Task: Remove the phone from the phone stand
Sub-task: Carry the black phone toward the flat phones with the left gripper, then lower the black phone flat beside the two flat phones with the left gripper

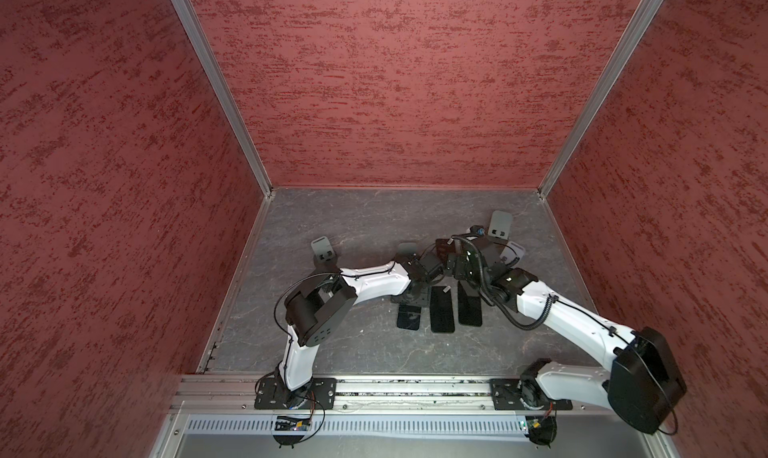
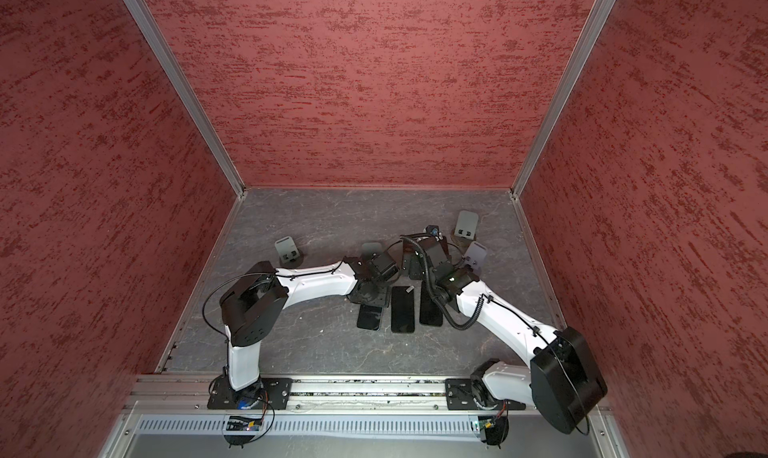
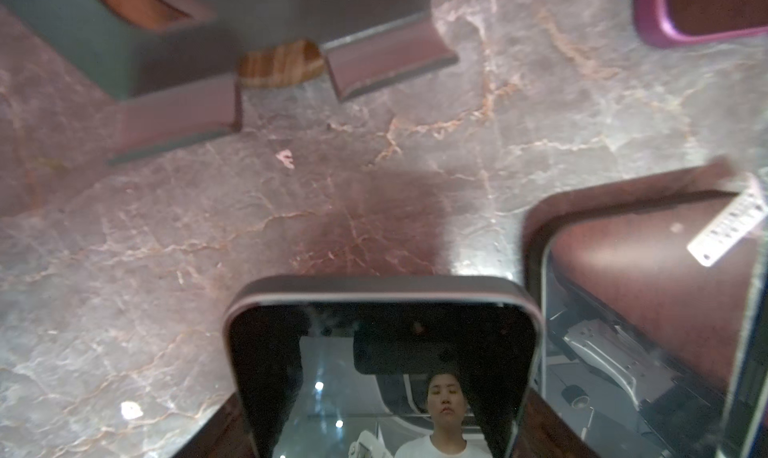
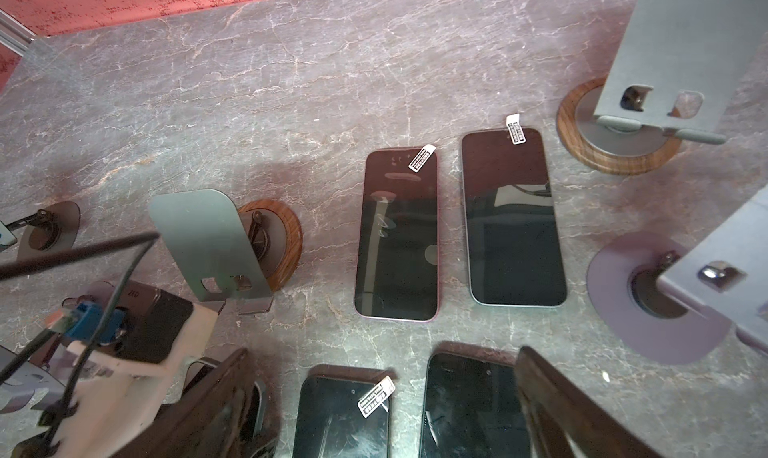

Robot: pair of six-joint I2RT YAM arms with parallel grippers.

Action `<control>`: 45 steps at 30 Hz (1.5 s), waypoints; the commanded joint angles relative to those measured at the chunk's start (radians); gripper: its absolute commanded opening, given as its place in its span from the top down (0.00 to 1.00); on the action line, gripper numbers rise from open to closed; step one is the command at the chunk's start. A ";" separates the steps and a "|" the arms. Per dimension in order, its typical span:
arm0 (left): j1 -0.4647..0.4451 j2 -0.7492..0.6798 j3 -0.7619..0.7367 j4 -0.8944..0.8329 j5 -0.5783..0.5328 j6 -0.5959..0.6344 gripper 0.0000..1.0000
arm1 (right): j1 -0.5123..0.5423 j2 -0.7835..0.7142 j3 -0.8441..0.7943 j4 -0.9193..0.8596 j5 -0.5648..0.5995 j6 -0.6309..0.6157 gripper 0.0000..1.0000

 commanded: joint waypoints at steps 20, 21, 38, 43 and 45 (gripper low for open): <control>0.019 0.088 0.037 -0.062 -0.038 -0.032 0.33 | -0.021 0.007 -0.027 0.046 -0.035 0.006 0.01; 0.019 0.093 0.039 -0.066 -0.040 -0.035 0.33 | -0.021 0.006 -0.028 0.046 -0.035 0.006 0.01; 0.019 0.108 0.059 -0.106 -0.078 -0.059 0.26 | -0.032 -0.003 -0.047 0.067 -0.049 0.000 0.01; 0.019 0.108 0.063 -0.112 -0.084 -0.060 0.24 | -0.036 -0.006 -0.047 0.068 -0.051 0.001 0.01; 0.019 0.108 0.068 -0.116 -0.086 -0.061 0.23 | -0.037 -0.007 -0.047 0.071 -0.053 0.000 0.01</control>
